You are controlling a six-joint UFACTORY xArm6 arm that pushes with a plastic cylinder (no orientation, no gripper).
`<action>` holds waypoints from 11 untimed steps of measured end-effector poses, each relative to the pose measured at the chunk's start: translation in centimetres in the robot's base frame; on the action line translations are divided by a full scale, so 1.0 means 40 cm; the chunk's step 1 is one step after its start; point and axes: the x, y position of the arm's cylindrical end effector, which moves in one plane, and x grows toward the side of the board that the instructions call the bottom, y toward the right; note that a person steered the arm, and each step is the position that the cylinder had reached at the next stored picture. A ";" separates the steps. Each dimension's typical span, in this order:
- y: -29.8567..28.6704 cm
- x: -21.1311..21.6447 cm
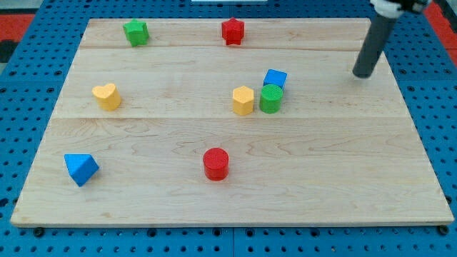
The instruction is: Move the red star slightly to the down
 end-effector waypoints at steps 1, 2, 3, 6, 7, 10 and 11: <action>-0.009 -0.163; -0.099 -0.260; -0.240 -0.305; -0.553 -0.334; -0.552 -0.334; -0.546 -0.275; -0.546 -0.241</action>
